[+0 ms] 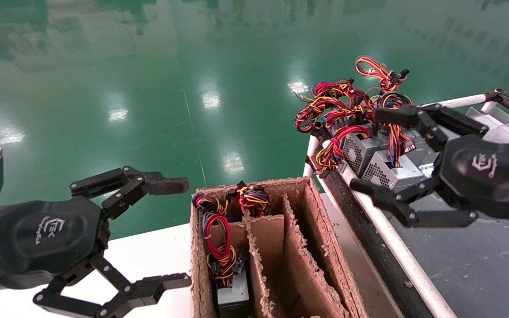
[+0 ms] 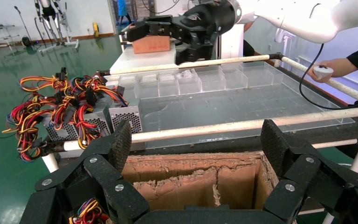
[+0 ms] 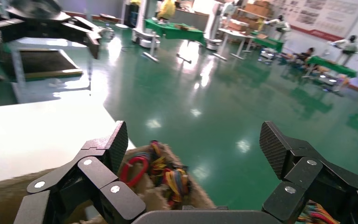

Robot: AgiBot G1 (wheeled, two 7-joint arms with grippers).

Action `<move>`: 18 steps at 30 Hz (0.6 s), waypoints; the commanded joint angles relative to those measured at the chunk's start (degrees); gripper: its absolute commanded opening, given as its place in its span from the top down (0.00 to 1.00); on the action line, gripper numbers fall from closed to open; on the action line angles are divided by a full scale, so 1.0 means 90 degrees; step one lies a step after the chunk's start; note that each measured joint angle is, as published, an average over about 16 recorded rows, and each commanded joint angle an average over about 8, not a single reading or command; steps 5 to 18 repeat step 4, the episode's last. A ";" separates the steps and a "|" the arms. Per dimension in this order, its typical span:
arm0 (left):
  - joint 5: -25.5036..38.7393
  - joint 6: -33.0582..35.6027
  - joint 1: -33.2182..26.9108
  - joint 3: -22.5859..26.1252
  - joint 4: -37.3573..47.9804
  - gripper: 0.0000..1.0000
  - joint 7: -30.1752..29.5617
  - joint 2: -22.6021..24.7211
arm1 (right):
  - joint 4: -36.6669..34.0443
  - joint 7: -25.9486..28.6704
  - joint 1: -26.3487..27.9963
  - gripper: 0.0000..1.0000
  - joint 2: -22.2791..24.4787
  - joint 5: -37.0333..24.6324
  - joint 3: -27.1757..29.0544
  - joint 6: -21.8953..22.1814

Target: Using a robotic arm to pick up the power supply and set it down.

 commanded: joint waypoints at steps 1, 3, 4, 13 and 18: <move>0.0000 0.0000 0.0000 0.0000 0.0000 0.01 0.0000 0.0000 | 0.0130 0.0167 -0.0037 0.00 -0.0002 0.0060 -0.0062 -0.0093; 0.0000 0.0000 0.0000 0.0000 0.0000 0.01 0.0000 0.0000 | 0.0166 0.0214 -0.0048 0.00 -0.0003 0.0076 -0.0079 -0.0119; 0.0000 0.0000 0.0000 0.0001 0.0000 0.01 0.0000 0.0000 | 0.0185 0.0238 -0.0053 0.00 -0.0003 0.0085 -0.0088 -0.0133; 0.0000 0.0000 0.0000 0.0001 0.0000 0.01 0.0000 0.0000 | 0.0185 0.0238 -0.0053 0.00 -0.0003 0.0085 -0.0088 -0.0133; 0.0000 0.0000 0.0000 0.0001 0.0000 0.01 0.0000 0.0000 | 0.0185 0.0238 -0.0053 0.00 -0.0003 0.0085 -0.0088 -0.0133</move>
